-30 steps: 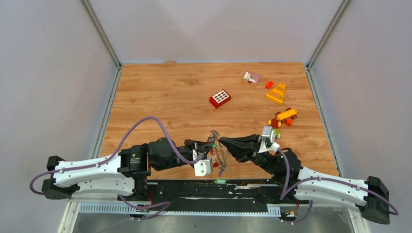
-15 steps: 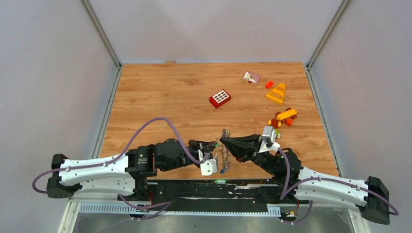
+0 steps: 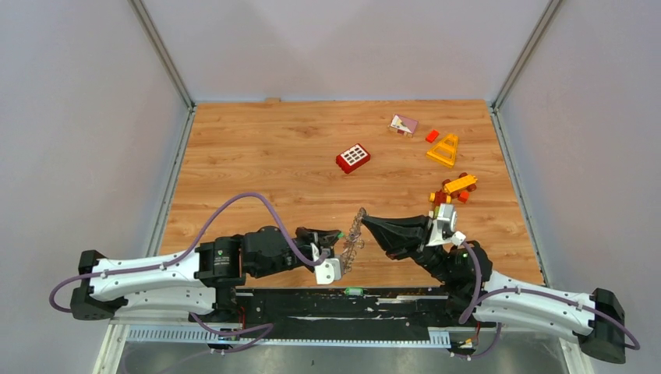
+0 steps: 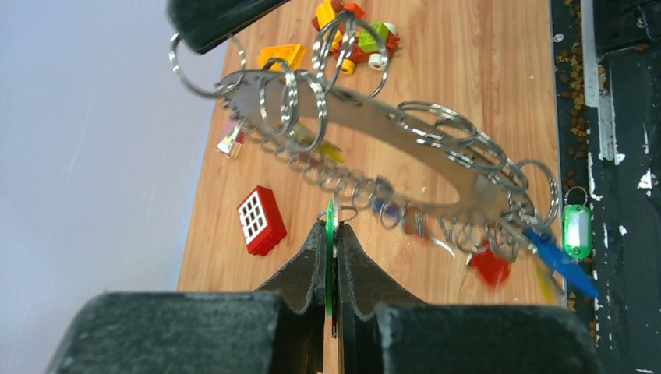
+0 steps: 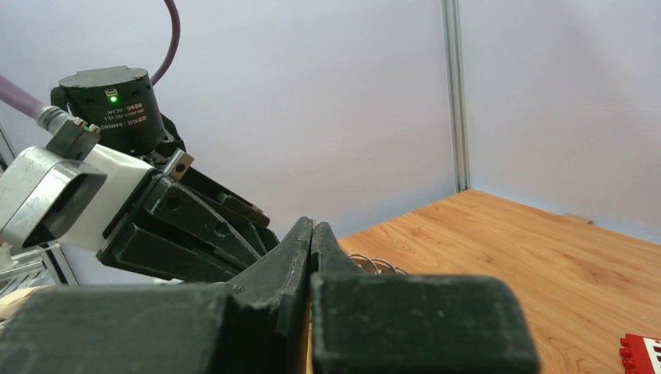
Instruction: Remove the keys from the keyring
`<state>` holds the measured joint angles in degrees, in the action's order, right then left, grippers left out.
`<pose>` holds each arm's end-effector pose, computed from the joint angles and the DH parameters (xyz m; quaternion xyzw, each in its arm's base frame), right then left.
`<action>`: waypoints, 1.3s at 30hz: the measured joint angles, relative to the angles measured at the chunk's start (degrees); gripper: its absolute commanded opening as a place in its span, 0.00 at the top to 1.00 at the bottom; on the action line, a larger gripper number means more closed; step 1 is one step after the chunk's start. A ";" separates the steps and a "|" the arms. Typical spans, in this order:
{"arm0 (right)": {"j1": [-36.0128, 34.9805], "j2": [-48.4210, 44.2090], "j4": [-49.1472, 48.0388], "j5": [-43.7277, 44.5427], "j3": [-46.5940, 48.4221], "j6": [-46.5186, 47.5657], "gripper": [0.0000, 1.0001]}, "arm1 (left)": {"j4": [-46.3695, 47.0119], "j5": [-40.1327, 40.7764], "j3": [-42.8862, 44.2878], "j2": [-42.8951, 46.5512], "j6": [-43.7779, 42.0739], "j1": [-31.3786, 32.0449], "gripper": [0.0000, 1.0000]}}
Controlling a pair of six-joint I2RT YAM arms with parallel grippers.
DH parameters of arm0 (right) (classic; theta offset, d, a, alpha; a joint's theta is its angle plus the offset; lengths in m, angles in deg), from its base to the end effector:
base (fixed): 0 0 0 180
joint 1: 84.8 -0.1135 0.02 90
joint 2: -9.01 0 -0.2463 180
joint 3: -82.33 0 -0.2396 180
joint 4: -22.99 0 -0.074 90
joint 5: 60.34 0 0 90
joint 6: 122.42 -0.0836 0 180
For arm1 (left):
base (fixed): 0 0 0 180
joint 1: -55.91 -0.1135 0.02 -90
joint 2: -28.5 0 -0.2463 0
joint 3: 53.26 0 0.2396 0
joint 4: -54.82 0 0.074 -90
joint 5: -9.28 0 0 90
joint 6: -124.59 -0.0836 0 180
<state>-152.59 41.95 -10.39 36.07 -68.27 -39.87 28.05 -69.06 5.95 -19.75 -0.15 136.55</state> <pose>0.0800 0.1712 0.3108 -0.2097 0.4570 0.5052 0.7014 0.0559 -0.2352 0.3003 0.6379 0.4759 -0.1594 0.5841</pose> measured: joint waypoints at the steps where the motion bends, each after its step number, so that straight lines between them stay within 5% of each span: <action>1: 0.02 -0.50 0.13 0.13 -0.20 0.00 1.00 | -0.11 0.37 0.00 0.63 -0.02 0.00 1.00; 8: 0.00 -4.70 3.43 1.07 -0.72 1.09 1.00 | -1.53 4.42 -0.13 2.49 3.28 0.00 1.00; 18: 0.00 -9.16 18.88 6.84 -0.04 3.52 1.00 | 2.01 18.53 -10.60 3.54 29.42 0.00 0.92; 29: 0.00 -3.87 31.91 12.94 3.58 4.09 1.00 | 4.26 26.77 -21.70 0.11 54.64 -3.10 0.32; 34: 0.02 -0.83 35.54 16.74 5.20 2.89 1.00 | 4.33 28.55 -21.73 -0.11 58.14 -4.22 0.14; 39: 0.15 3.96 39.39 23.67 7.41 0.39 1.00 | 2.32 30.18 -21.00 -0.74 60.46 -5.68 0.07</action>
<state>-152.44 45.91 29.00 59.74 -60.86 -39.47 30.36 -38.88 -15.05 -20.49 60.31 130.87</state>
